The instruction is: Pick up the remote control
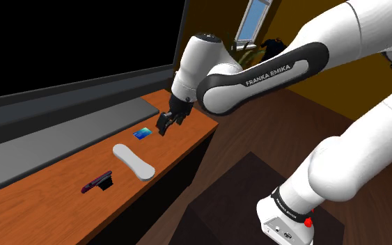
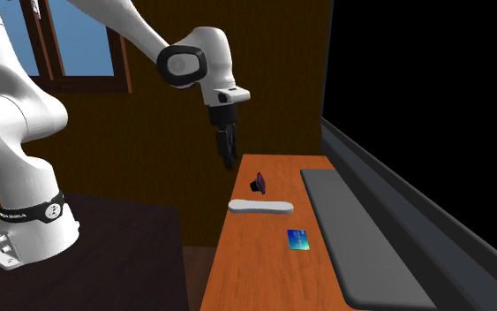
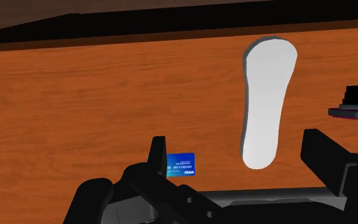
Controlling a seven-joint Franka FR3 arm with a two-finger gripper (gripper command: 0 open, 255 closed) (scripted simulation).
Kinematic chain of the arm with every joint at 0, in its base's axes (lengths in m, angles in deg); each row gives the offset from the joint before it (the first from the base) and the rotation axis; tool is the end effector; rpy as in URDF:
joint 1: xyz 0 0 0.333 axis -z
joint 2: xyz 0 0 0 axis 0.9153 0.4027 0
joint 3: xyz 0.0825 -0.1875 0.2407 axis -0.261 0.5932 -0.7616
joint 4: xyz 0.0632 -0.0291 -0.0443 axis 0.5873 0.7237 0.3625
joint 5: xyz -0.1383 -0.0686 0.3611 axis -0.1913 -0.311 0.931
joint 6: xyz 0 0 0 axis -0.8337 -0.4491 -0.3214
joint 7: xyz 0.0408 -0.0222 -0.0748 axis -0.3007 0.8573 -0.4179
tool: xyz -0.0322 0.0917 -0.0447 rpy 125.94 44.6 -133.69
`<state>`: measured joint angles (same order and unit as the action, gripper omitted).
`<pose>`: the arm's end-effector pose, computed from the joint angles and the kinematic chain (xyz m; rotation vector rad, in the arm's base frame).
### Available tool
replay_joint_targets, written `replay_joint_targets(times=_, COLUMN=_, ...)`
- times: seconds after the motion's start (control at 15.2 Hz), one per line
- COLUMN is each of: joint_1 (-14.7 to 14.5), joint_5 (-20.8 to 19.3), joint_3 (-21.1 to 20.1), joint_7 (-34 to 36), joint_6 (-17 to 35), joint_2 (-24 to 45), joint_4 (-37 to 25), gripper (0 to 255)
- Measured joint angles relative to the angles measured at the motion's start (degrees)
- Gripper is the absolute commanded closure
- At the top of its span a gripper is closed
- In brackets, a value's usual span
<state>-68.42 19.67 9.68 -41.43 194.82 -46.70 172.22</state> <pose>0.4344 0.2164 0.3540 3.1132 0.2489 0.2293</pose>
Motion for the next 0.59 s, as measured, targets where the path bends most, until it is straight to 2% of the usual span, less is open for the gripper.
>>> replay_joint_targets(times=0.26, joint_1=-0.15, joint_5=-7.82, joint_3=-1.37, joint_7=7.92, joint_6=4.38, joint_2=9.51, joint_4=-3.62, gripper=0)
replay_joint_targets(times=0.59, joint_1=-3.96, joint_5=-18.41, joint_3=0.64, joint_7=18.02, joint_6=6.61, joint_2=22.17, joint_4=-11.66, gripper=0)
